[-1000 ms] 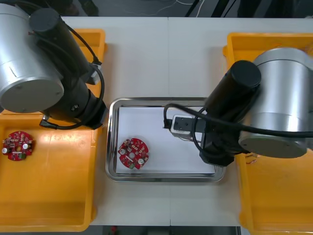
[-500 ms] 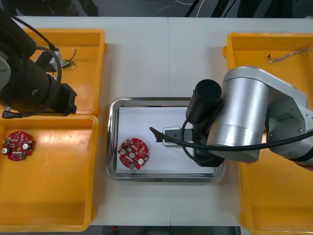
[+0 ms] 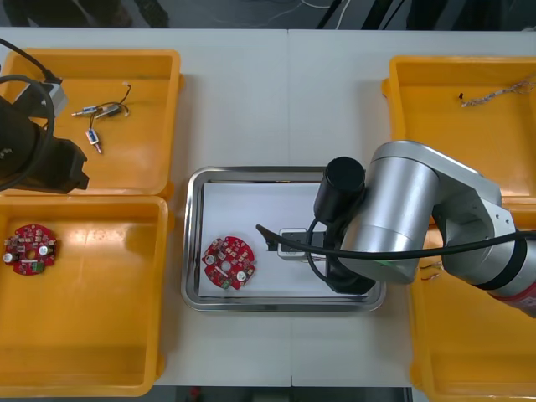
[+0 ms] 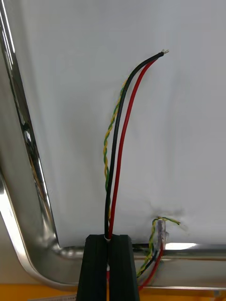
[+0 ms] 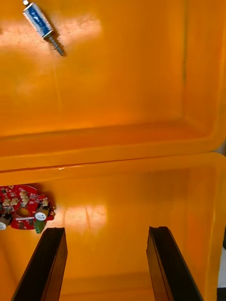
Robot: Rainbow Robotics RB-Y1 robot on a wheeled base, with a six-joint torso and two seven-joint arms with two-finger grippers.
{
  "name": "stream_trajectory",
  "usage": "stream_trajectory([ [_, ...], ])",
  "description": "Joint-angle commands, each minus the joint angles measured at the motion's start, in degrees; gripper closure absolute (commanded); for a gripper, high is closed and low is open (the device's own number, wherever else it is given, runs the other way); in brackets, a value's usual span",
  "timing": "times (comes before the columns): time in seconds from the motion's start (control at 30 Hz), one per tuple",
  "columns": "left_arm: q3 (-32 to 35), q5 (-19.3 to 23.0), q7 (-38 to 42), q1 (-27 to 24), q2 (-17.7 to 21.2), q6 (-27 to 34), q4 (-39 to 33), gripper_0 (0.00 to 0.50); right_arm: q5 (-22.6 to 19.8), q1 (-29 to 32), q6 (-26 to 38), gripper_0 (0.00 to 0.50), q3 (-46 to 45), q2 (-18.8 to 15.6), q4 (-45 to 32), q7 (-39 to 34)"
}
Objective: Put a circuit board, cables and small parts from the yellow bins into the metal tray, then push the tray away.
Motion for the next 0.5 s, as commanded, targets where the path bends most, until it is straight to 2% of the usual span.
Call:
stream_trajectory([
  [0.03, 3.45, -1.36, -6.96, 0.32, 2.39, 0.39, 3.03, 0.0, 1.11, 2.85, -1.87, 0.5, 0.47, 2.68, 1.6, 1.5],
  [0.2, 5.03, -1.62, -8.98, -0.03, 2.39, 0.08, 6.55, 0.0, 3.04, 4.7, -3.28, 0.5, 0.47, 4.08, 3.53, 1.59],
  [0.33, 5.03, -3.46, -10.04, -1.53, 2.3, -1.24, 9.71, 0.0, 3.57, 5.67, -4.42, 0.5, 0.82, 4.87, 5.11, 1.42],
  [0.5, 4.06, -3.9, -11.44, -5.31, 2.39, -3.35, 16.13, 0.0, 4.97, 6.1, -5.39, 0.5, 1.78, 4.87, 5.46, 0.98],
])
